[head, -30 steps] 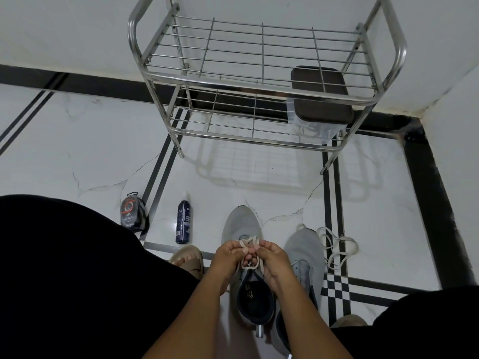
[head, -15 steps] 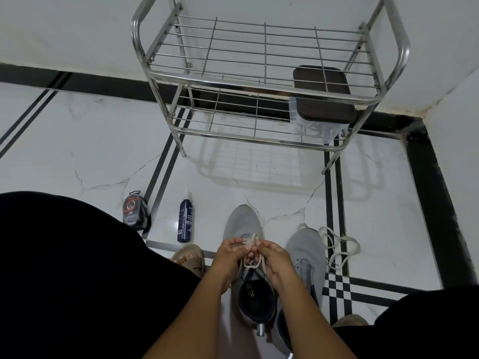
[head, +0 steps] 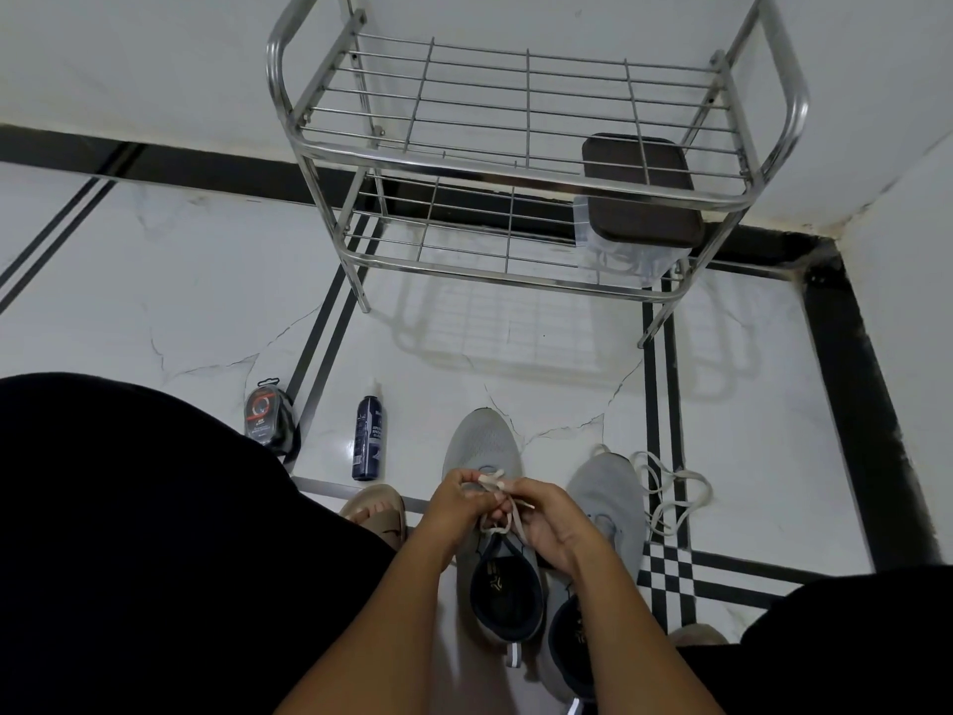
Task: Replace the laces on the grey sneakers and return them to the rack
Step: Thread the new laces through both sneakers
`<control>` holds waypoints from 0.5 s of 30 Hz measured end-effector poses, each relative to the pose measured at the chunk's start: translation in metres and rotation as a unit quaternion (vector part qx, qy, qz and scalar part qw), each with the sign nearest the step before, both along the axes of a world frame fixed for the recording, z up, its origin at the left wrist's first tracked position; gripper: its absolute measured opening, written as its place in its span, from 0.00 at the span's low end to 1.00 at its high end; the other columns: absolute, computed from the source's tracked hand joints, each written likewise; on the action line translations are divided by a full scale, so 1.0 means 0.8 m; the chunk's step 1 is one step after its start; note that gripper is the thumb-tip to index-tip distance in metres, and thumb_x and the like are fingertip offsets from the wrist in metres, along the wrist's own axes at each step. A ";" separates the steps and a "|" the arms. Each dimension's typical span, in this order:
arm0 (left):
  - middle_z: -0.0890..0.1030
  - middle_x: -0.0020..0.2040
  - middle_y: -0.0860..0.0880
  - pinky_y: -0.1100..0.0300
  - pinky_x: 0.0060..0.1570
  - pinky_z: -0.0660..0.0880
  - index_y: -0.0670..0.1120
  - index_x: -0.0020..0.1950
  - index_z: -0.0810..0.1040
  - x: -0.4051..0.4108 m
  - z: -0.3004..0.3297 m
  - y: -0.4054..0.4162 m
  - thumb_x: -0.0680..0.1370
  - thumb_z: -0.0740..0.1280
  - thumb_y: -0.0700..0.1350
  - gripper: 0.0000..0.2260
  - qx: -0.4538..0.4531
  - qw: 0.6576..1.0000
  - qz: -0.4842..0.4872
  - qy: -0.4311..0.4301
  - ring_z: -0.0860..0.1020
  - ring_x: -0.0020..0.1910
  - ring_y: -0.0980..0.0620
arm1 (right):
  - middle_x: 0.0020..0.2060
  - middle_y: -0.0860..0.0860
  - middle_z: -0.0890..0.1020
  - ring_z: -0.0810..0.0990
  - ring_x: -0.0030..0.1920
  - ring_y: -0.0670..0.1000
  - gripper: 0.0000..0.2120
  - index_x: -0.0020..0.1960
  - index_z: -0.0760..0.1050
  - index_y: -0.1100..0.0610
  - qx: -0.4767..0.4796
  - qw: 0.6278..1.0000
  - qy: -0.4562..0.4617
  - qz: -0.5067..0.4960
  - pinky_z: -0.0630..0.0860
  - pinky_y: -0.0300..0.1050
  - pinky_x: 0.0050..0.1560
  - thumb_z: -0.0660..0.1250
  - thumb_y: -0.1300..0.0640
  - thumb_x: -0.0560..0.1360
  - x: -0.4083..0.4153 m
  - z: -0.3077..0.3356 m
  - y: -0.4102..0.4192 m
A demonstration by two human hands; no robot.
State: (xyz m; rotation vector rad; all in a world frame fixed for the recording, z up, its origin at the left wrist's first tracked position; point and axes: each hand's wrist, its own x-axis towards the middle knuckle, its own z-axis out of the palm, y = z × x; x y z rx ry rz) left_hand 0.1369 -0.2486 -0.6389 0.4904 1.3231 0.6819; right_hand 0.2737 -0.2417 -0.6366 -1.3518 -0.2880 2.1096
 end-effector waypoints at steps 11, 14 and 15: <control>0.78 0.41 0.43 0.60 0.43 0.77 0.42 0.57 0.71 0.002 0.012 -0.005 0.79 0.61 0.32 0.09 0.016 0.996 -0.077 0.036 0.77 0.36 0.52 | 0.35 0.59 0.81 0.79 0.34 0.53 0.11 0.53 0.78 0.64 0.015 0.993 -0.121 0.006 0.79 0.48 0.41 0.60 0.58 0.80 -0.014 -0.013 -0.005; 0.79 0.43 0.43 0.62 0.43 0.77 0.43 0.59 0.70 -0.002 0.011 -0.005 0.79 0.63 0.34 0.10 0.011 0.995 -0.078 0.066 0.78 0.38 0.52 | 0.37 0.57 0.83 0.81 0.37 0.53 0.10 0.47 0.80 0.60 0.060 0.984 -0.163 0.051 0.80 0.49 0.46 0.65 0.54 0.79 -0.011 -0.008 -0.007; 0.79 0.43 0.43 0.63 0.42 0.77 0.43 0.59 0.69 -0.003 0.011 -0.005 0.79 0.63 0.34 0.11 0.011 0.994 -0.077 0.071 0.78 0.38 0.53 | 0.37 0.57 0.84 0.82 0.37 0.53 0.10 0.45 0.80 0.60 0.072 0.981 -0.170 0.058 0.80 0.50 0.47 0.66 0.53 0.78 -0.009 -0.006 -0.009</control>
